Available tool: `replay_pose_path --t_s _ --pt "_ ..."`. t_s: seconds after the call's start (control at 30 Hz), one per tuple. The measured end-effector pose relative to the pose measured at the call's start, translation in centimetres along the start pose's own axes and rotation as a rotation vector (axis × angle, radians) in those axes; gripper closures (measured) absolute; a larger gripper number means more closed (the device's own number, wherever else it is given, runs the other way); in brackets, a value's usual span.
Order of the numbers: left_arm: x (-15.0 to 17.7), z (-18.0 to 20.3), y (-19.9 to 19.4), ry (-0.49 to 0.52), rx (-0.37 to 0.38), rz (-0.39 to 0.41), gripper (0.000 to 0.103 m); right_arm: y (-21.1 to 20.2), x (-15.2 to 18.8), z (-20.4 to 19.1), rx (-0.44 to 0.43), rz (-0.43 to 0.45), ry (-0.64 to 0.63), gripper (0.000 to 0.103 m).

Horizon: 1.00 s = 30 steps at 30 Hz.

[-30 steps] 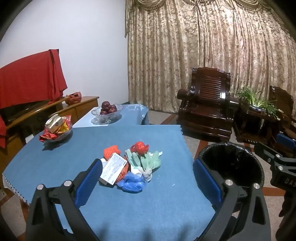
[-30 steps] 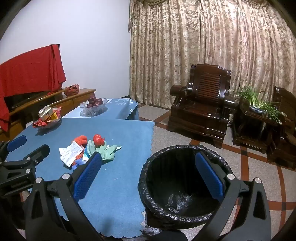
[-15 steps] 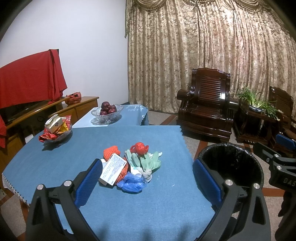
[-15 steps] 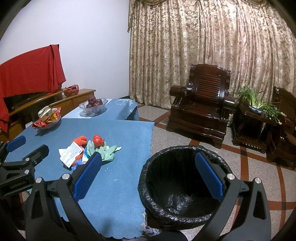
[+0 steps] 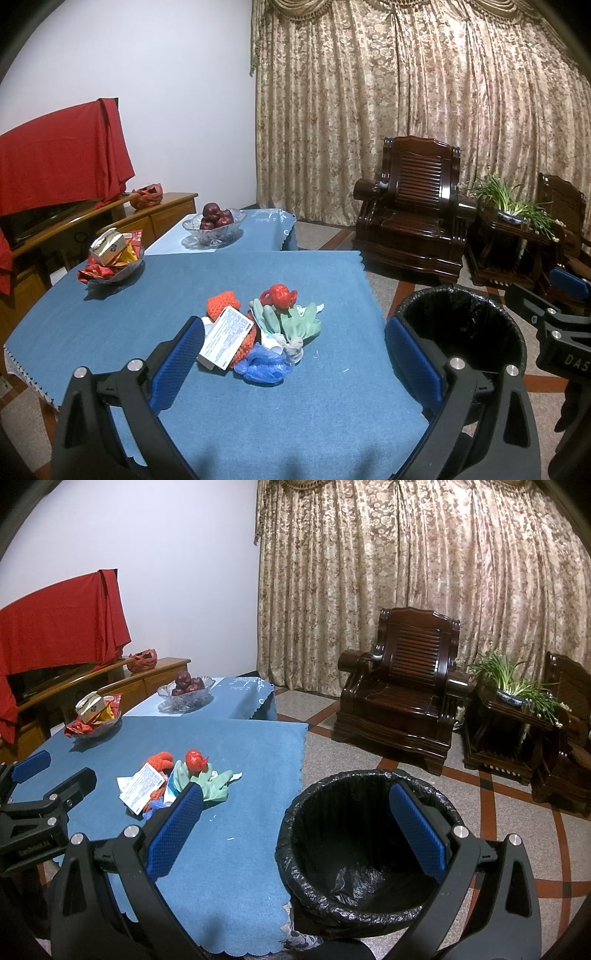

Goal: Collect trash

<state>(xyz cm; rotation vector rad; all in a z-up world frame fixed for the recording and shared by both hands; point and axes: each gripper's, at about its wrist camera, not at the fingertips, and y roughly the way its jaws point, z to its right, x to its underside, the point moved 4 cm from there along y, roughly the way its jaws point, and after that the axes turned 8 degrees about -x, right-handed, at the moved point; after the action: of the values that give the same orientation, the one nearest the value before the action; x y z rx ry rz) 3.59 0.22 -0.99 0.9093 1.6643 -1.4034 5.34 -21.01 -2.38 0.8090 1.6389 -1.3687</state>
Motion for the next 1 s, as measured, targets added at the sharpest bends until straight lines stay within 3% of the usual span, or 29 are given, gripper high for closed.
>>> replay_pose_path --t_s 1.0 --pt "0.11 -0.04 0.09 -0.002 0.001 0.001 0.006 -0.12 -0.14 0.32 -0.001 -0.002 0.002 0.005"
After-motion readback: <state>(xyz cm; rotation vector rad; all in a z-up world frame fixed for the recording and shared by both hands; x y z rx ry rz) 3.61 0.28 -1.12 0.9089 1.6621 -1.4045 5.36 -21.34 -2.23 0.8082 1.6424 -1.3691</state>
